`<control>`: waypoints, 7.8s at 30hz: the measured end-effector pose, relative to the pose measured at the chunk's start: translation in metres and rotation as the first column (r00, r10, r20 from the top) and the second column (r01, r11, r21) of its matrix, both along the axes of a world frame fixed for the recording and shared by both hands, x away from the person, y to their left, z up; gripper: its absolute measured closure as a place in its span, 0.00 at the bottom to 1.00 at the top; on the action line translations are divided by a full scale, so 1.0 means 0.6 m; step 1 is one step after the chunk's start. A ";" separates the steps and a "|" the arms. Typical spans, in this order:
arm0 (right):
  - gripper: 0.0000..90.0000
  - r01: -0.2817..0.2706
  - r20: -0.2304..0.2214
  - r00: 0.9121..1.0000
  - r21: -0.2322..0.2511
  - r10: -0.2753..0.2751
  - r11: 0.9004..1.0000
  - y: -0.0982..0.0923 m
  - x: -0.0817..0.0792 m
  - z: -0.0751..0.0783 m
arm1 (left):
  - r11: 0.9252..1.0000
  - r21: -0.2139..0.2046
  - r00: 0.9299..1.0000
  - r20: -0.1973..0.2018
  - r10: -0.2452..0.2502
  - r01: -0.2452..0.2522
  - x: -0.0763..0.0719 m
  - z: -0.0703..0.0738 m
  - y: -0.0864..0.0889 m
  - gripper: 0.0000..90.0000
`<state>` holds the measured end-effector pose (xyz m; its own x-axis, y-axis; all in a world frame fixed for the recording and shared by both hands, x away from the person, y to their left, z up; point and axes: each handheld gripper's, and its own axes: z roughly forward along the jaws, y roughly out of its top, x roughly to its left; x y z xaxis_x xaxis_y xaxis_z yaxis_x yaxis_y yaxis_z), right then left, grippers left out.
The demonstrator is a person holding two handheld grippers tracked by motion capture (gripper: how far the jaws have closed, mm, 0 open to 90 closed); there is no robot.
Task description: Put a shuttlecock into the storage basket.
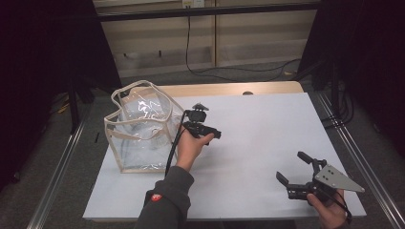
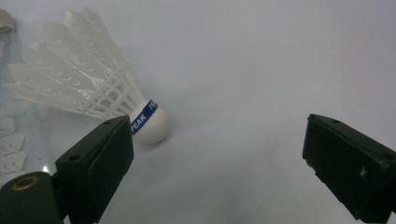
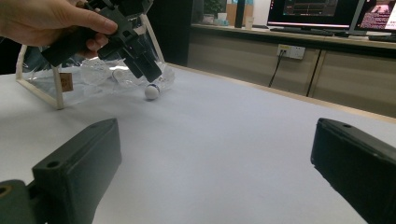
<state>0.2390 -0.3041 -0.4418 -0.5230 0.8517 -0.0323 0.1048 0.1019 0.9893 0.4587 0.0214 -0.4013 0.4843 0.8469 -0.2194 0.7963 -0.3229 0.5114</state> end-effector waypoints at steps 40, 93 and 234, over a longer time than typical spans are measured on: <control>0.02 -0.002 0.003 1.000 -0.005 0.002 1.000 0.000 0.000 0.000 | 0.995 0.033 0.993 0.064 0.096 -0.098 0.015 -0.035 -0.002 0.27; 0.02 -0.004 0.007 1.000 -0.003 0.004 1.000 0.001 -0.002 0.001 | 0.992 -0.015 0.989 0.075 0.124 -0.123 0.028 -0.051 -0.002 0.73; 0.02 0.000 0.002 1.000 0.001 0.000 1.000 0.002 -0.002 0.000 | 0.951 -0.148 0.962 0.014 -0.271 0.270 -0.030 0.244 0.056 0.73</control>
